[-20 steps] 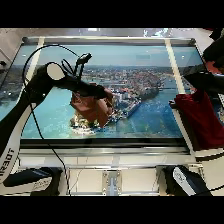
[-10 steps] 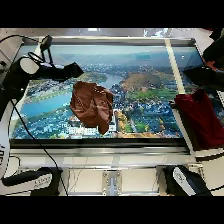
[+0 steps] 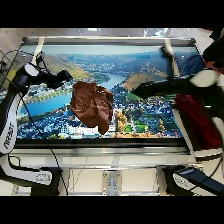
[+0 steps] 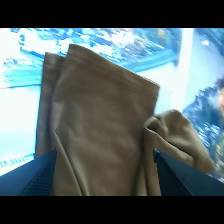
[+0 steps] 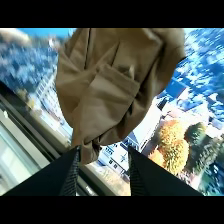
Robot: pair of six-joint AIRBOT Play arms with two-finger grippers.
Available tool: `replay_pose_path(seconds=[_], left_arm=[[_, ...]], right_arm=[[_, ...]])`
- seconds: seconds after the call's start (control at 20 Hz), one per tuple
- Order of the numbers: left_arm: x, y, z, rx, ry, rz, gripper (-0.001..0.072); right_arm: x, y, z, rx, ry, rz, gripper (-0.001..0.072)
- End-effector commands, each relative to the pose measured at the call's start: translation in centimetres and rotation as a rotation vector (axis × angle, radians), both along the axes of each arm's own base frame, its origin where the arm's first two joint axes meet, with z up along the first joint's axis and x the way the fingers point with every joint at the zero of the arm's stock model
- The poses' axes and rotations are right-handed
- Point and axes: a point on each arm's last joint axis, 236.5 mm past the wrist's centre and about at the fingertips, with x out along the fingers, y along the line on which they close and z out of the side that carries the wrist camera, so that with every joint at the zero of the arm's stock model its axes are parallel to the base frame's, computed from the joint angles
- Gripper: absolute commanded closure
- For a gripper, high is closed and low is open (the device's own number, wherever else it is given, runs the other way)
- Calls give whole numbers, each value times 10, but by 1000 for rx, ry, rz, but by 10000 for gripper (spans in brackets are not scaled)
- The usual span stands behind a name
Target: Fold the shirts.
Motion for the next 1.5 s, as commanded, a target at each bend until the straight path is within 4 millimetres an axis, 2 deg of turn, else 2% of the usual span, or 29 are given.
replay_pose_path(seconds=[0.0,0.1,0.15,0.2,0.25,0.35,0.55,0.65,0.7,1.0,1.1,1.15,1.2,1.25,1.3,1.4,1.45], left_arm=[[30,18,-35,44,-49,44,24],[42,21,-48,68,-59,27,52],[49,16,-52,93,-70,-19,62],[56,13,-55,108,-80,-50,62],[64,10,-57,104,-78,-57,62],[70,4,-68,90,-36,-90,63],[74,-8,-92,75,24,-141,64],[73,-17,-97,74,32,-156,72],[73,-21,-98,80,28,-171,102],[61,-48,-107,84,56,-244,104],[57,-55,-111,82,72,-261,224],[57,-55,-111,82,71,-261,245],[57,-57,-111,82,69,-265,381],[57,-57,-111,83,70,-266,668],[57,-57,-111,87,67,-275,694],[54,-58,-103,85,68,-283,695],[55,-56,-92,86,53,-281,695]], right_arm=[[21,76,-80,-120,-59,70,365],[24,97,-123,-151,13,93,361],[25,105,-140,-167,46,115,324],[27,113,-152,-178,67,134,238],[31,120,-159,-184,78,147,225],[35,131,-167,-192,104,181,225],[41,147,-169,-198,98,219,225],[45,147,-174,-223,102,213,225],[42,147,-177,-232,116,221,225],[14,156,-190,-281,156,301,226],[5,157,-193,-306,159,330,239],[0,157,-194,-314,170,344,253],[-4,156,-195,-331,173,359,381],[-6,155,-197,-344,171,367,555],[-5,154,-198,-355,163,366,690],[4,147,-196,-376,155,340,697],[14,137,-190,-407,151,308,698]])
